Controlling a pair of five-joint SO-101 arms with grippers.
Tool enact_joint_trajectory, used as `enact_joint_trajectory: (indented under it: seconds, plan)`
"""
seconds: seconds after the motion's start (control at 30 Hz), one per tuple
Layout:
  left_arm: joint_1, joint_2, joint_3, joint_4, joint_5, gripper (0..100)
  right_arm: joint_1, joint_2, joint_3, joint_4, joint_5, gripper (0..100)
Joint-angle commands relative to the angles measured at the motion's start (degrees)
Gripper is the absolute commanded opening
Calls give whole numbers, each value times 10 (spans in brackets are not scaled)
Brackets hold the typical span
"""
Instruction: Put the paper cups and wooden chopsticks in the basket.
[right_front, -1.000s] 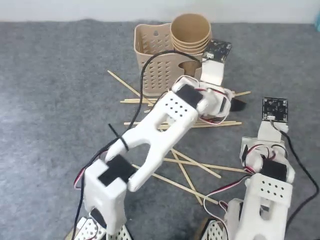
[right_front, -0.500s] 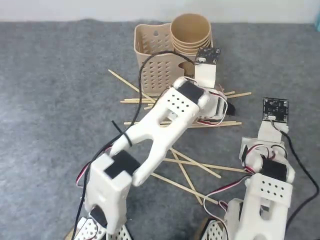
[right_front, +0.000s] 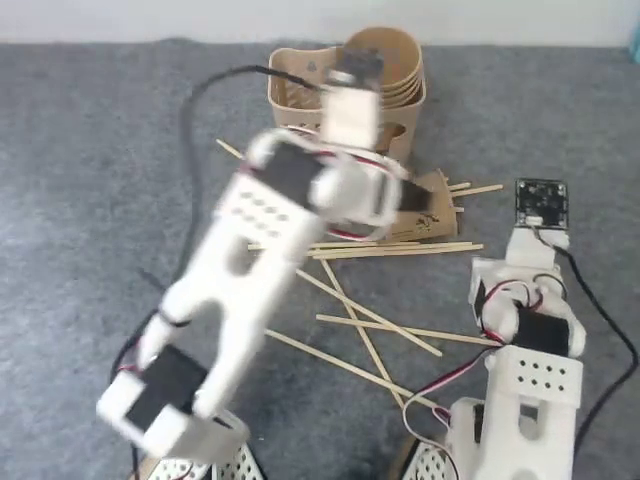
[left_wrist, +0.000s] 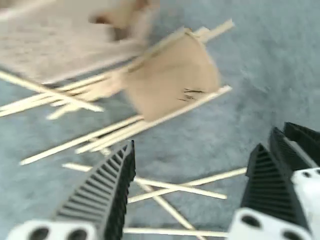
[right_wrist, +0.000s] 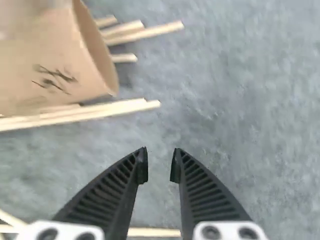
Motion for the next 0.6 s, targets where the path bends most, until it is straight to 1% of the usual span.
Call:
enact_joint_trajectory:
  seconds: [0.0, 0.13, 0.33, 0.43, 0.5, 0.57]
  plan:
    - [-85, -99, -8, 44, -39, 338, -39, -10, -69, 23, -9, 101]
    - [-157, -161, 60, 43, -79, 338, -65, 12, -127, 40, -9, 102]
    - [-292, -280, 198, 31, -136, 338, -84, 161, -244, 75, -11, 102]
    - [-357, -351, 288, -6, -153, 338, -92, 229, -295, 81, -18, 102]
    - [-383, -399, 361, -41, -164, 338, -100, 267, -327, 88, -18, 106]
    - [-404, -442, 438, -76, -179, 338, -105, 302, -353, 95, -18, 140]
